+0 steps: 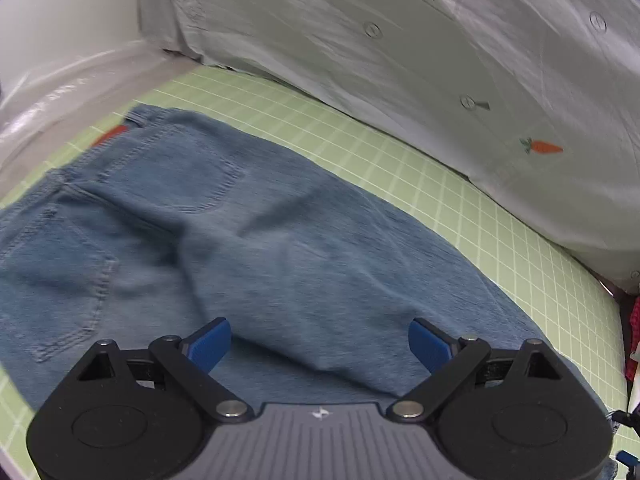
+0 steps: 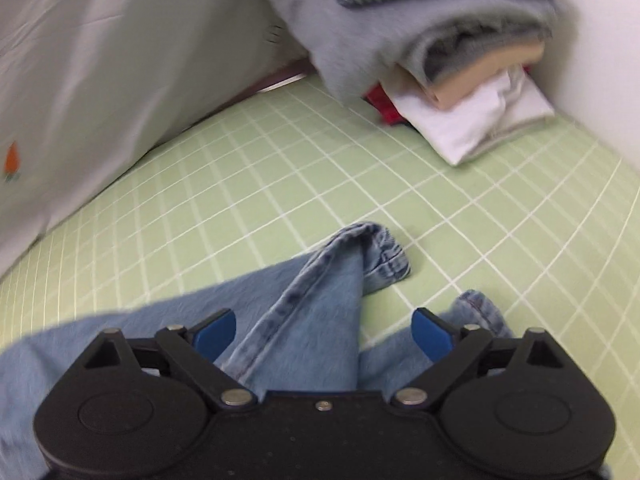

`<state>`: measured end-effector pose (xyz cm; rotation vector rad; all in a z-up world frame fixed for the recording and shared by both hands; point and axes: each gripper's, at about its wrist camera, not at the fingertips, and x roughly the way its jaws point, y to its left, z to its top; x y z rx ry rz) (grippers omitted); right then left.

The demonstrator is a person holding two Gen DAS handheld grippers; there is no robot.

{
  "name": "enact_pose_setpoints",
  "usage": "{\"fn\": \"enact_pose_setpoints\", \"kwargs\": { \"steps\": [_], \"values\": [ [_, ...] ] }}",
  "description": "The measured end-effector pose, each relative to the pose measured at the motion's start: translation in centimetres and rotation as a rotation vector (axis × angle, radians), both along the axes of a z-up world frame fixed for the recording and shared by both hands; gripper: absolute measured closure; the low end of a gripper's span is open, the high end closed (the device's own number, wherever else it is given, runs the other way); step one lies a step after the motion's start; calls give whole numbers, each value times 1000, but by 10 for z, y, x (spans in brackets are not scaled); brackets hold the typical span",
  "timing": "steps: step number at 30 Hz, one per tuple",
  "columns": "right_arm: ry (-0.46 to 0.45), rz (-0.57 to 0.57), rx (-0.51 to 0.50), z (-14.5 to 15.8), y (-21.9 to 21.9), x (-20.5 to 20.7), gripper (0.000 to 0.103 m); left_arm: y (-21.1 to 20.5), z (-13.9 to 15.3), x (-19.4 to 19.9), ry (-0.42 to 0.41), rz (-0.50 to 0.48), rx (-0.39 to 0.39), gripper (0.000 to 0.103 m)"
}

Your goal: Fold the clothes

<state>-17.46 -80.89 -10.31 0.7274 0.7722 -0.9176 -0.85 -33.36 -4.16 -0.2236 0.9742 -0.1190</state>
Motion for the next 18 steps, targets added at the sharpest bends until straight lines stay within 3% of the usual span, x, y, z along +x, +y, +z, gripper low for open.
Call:
{"fn": "enact_pose_setpoints", "kwargs": {
  "steps": [3, 6, 7, 8, 9, 11, 16, 18],
  "values": [
    [-37, -47, 88, -18, -32, 7, 17, -29, -3, 17, 31, -7, 10, 8],
    [-36, -20, 102, -26, -46, 17, 27, -51, 0, 26, 20, -32, 25, 8],
    [-37, 8, 89, -25, -47, 21, 52, -57, 2, 27, 11, -61, 29, 8],
    [-41, 26, 81, -22, -48, 22, 66, -62, 4, 28, 3, -85, 37, 8],
    [-47, 38, 76, -19, -50, 22, 87, -67, 4, 29, -2, -100, 47, 8],
    [-88, 58, 47, -5, -54, 20, 92, -71, 3, 30, 7, -117, 52, 8],
    [-330, 98, -127, 68, -60, 7, 93, -66, 1, 31, 23, -104, 45, 8],
    [-380, 108, -164, 89, -70, 7, 93, -64, 0, 32, 28, -95, 49, 8]
  ]
}}
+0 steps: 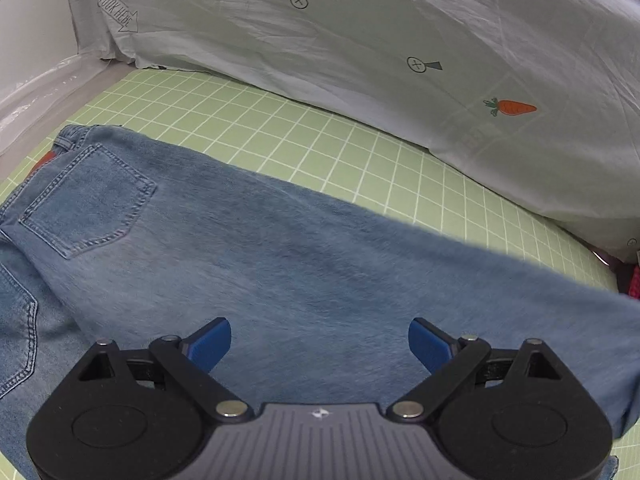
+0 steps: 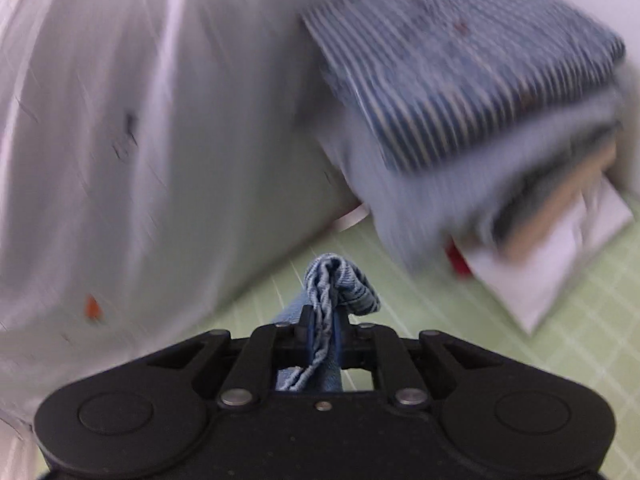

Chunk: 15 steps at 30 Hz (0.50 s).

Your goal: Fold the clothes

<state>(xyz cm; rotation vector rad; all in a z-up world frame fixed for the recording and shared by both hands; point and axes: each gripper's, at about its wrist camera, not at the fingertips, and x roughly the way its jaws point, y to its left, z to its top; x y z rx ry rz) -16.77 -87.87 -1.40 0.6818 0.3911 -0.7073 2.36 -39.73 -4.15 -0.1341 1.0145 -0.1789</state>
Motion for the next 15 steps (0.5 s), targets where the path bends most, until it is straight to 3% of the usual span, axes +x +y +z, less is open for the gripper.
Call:
{"fn": "enact_pose_setpoints", "kwargs": {
  "steps": [2, 3, 4, 5, 6, 8, 10, 15],
  "values": [
    [99, 34, -25, -7, -13, 13, 88, 3, 0, 1, 4, 13, 1, 8],
    [202, 12, -53, -18, -20, 20, 69, 5, -1, 1, 8, 20, -3, 8],
    [318, -44, -75, -32, -24, 26, 58, 6, 0, 1, 11, 25, -6, 8],
    [417, -82, -74, -47, -27, 29, 58, 5, 0, 0, 9, 25, -3, 8],
    [451, -88, -49, -58, -28, 27, 58, 5, 2, -2, 1, 21, 3, 8],
    [368, -90, 34, -71, -22, 15, 50, 5, 4, -5, -12, 16, 17, 8],
    [328, -91, 99, -84, -11, 7, 28, 3, 1, -6, 3, 13, 25, 8],
    [493, -124, 92, -114, 14, 6, 25, -8, -1, -6, 31, -31, 30, 8]
  ]
}}
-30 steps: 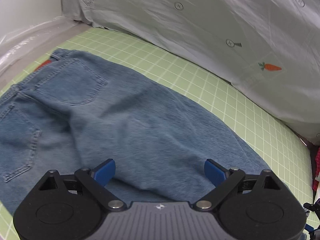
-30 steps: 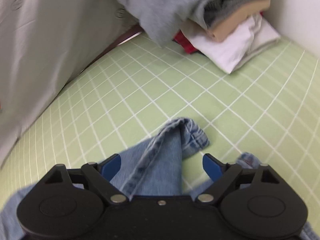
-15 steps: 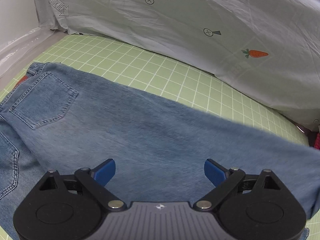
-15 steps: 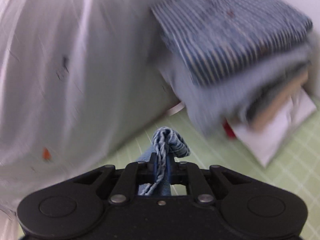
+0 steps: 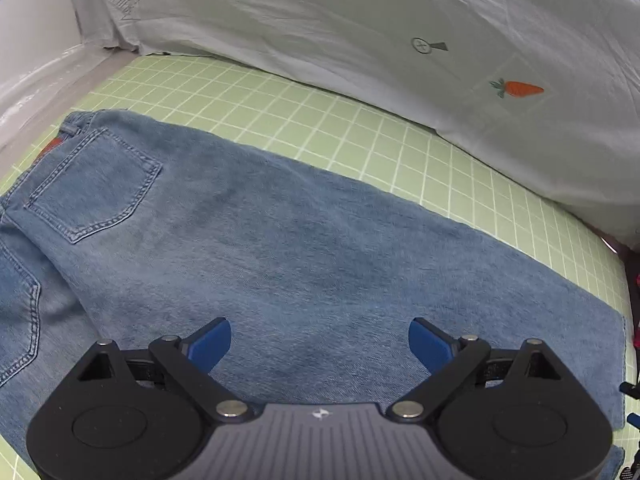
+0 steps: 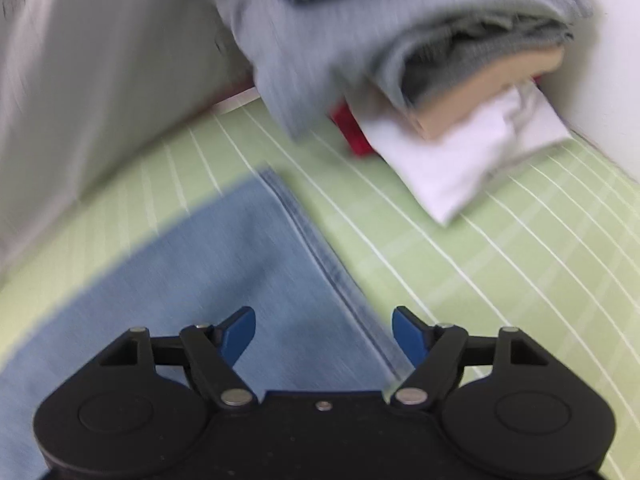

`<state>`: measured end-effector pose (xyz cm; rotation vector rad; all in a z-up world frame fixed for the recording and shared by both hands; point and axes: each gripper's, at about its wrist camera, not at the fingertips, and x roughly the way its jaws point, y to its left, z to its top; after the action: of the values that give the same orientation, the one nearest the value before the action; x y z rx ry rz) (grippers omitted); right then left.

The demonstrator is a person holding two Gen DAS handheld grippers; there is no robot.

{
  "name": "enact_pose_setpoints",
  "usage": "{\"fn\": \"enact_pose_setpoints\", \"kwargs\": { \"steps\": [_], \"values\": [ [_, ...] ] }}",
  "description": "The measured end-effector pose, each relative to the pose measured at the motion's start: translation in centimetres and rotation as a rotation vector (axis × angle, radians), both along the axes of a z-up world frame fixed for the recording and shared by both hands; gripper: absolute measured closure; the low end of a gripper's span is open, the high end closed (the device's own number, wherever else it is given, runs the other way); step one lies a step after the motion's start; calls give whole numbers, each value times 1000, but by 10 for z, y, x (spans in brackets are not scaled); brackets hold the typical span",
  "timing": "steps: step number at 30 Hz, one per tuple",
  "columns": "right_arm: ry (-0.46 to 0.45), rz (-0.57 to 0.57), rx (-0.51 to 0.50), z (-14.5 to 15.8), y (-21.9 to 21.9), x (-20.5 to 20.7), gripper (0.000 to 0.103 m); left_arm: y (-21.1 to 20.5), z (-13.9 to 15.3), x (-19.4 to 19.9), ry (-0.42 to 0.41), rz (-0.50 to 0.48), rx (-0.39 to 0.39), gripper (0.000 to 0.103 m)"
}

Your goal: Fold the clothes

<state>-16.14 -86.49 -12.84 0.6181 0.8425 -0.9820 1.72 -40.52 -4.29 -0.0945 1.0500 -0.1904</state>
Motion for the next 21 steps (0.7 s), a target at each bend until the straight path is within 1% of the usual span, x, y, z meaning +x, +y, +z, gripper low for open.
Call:
{"fn": "enact_pose_setpoints", "kwargs": {
  "steps": [3, 5, 7, 8, 9, 10, 11, 12, 13, 15, 17, 18, 20, 21],
  "values": [
    [32, -27, 2, -10, -2, -8, 22, -8, 3, -1, -9, -38, 11, 8],
    [36, -39, 9, -15, -5, -14, 22, -12, 3, -3, -9, -54, 10, 8],
    [14, -37, 10, -15, -5, -20, 31, -14, 5, -6, -12, -62, 3, 8],
    [-10, -32, 13, -13, -5, -23, 48, -14, 5, -7, -13, -65, 0, 8],
    [-33, -21, 24, -11, -6, -25, 72, -15, 5, -9, -11, -66, -2, 8],
    [-55, -7, 38, -9, -6, -27, 79, -15, 4, -10, -7, -65, -5, 8],
    [-80, 8, 37, -7, -7, -28, 84, -14, 4, -11, -2, -63, -10, 8],
    [-106, 22, 28, -5, -7, -29, 94, -14, 4, -12, 0, -62, -14, 8],
    [-125, 34, 7, 1, -7, -31, 95, -14, 4, -13, 1, -60, -18, 8],
    [-154, 13, -46, 13, -9, -39, 95, -13, 7, -16, -10, -61, -18, 8],
    [-172, -37, -14, 8, -18, -49, 95, -11, 9, -17, -22, -59, -16, 8],
    [-147, -59, -8, 4, -22, -52, 94, -10, 11, -17, -25, -57, -19, 8],
    [-99, -35, -9, 0, -22, -59, 83, -7, 16, -19, -37, -57, -30, 8],
    [-99, -21, -15, 1, -18, -65, 60, -6, 19, -22, -51, -58, -35, 8]
  ]
}}
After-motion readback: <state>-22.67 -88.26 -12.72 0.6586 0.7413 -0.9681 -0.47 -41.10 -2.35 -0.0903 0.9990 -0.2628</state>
